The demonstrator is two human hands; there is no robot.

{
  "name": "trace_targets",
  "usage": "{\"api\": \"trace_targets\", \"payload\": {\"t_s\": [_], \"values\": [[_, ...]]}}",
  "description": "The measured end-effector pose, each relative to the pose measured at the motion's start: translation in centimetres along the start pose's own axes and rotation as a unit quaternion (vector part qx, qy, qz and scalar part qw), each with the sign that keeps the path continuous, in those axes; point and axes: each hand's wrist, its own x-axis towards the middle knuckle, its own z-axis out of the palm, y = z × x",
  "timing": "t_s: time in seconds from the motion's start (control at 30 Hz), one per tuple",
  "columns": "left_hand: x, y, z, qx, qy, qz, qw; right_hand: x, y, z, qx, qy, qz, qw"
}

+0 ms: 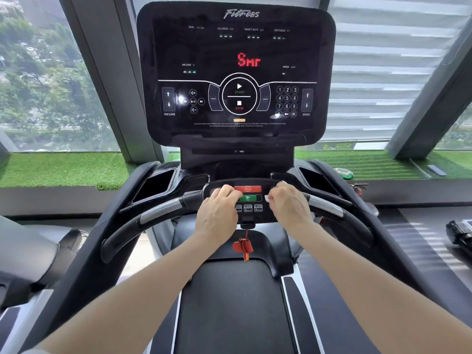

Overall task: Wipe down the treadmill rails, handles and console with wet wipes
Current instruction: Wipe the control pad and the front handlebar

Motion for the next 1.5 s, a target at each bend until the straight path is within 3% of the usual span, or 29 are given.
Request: {"api": "trace_targets", "payload": {"t_s": [0.2,0.4,0.63,0.8,0.9,1.0,1.07,1.1,1.17,1.27,1.33,1.43,1.5], "values": [[-0.1,0.1,0.1,-0.007,-0.004,0.006,1.000,1.4,0.3,-0.4,0.012,0.006,0.025,1.000],[-0.1,-0.2,0.3,-0.013,-0.002,0.012,1.000,1.0,1.0,-0.1,0.102,0.049,0.029,0.993],[-0.6,-0.6,0.5,-0.011,0.005,0.017,1.000,-0.3,0.2,0.8,0.074,0.012,0.002,0.997],[-0.8,-0.3,0.8,-0.017,-0.009,0.026,0.999,-1.4,0.0,0.6,0.127,-0.039,0.046,0.990],[-0.8,0.7,1.2,-0.107,-0.041,0.012,0.993,-2.2,0.2,0.0,0.291,-0.060,0.132,0.946],[-0.6,2.4,1.7,-0.274,-0.119,-0.030,0.954,-3.1,0.6,-0.7,0.468,-0.073,0.191,0.860],[-0.2,3.4,1.9,-0.343,-0.126,-0.067,0.929,-3.4,1.0,-0.8,0.529,-0.081,0.214,0.817],[0.0,3.7,1.9,-0.362,-0.119,-0.086,0.920,-3.5,1.0,-0.9,0.534,-0.078,0.212,0.815],[0.4,4.0,2.0,-0.374,-0.115,-0.121,0.912,-3.7,1.2,-0.8,0.472,-0.045,0.174,0.863],[1.2,4.2,2.0,-0.410,-0.118,-0.169,0.888,-4.1,1.5,-0.8,0.271,-0.002,0.036,0.962],[1.6,4.3,1.9,-0.444,-0.132,-0.192,0.865,-4.6,1.6,-0.5,0.210,-0.002,-0.018,0.978],[1.9,4.4,1.7,-0.476,-0.148,-0.202,0.843,-4.6,1.3,-0.3,0.181,0.044,-0.023,0.982],[1.9,4.3,1.3,-0.467,-0.134,-0.192,0.853,-4.1,0.9,-0.2,0.172,0.073,-0.004,0.982]]}}
